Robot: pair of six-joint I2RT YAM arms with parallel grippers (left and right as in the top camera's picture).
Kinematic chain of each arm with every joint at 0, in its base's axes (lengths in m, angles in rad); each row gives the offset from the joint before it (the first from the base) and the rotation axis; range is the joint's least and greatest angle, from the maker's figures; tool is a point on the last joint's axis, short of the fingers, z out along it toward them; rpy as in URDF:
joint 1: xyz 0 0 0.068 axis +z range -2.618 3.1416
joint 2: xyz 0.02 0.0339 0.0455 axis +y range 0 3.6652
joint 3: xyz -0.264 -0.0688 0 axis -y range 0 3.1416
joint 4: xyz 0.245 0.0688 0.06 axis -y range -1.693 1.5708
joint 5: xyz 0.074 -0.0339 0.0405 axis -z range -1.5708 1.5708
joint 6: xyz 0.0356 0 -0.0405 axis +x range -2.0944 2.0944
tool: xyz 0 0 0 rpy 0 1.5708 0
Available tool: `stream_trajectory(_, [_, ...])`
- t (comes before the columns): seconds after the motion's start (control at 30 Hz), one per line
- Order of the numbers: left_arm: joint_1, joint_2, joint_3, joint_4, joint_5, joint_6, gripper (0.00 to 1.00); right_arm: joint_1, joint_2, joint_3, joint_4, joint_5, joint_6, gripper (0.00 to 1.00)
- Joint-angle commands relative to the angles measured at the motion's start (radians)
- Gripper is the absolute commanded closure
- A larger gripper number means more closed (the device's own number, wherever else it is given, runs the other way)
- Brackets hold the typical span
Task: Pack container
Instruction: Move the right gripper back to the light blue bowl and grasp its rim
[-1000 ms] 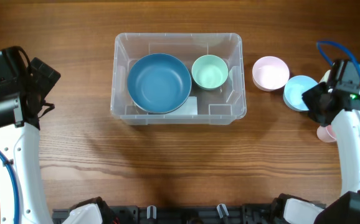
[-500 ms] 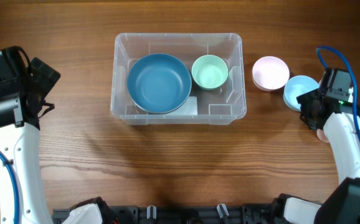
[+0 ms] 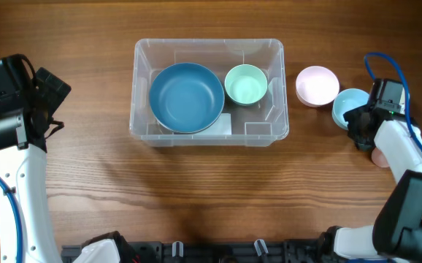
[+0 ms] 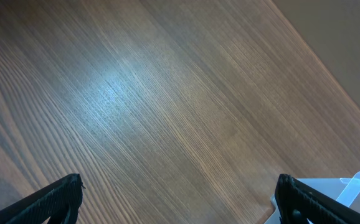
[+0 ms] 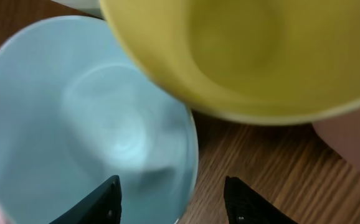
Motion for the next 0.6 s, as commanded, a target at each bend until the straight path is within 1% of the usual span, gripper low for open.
stream_trajectory(0.0, [0.005,0.004,0.008,-0.001,0.005,0.005,0.0,-0.006,0.013,-0.005,0.011,0.033,0.009,0.49])
stream_trajectory(0.27, [0.005,0.004,0.008,-0.001,0.005,0.005,0.0,-0.006,0.023,-0.005,0.018,0.056,0.003,0.52])
stream_trajectory(0.37, [0.005,0.004,0.008,-0.002,0.005,0.005,0.0,-0.006,0.033,-0.005,0.018,0.055,0.002,0.57])
stream_trajectory(0.4, [0.005,0.004,0.008,-0.001,0.005,0.005,0.0,-0.006,0.033,-0.005,0.019,0.056,0.0,0.61])
stream_trajectory(0.43, [0.005,0.004,0.008,-0.001,0.005,0.005,0.0,-0.006,0.033,-0.005,0.019,0.056,-0.005,0.62])
stream_trajectory(0.57, [0.005,0.004,0.008,-0.001,0.005,0.005,0.0,-0.006,0.033,-0.005,0.017,0.055,-0.022,0.63])
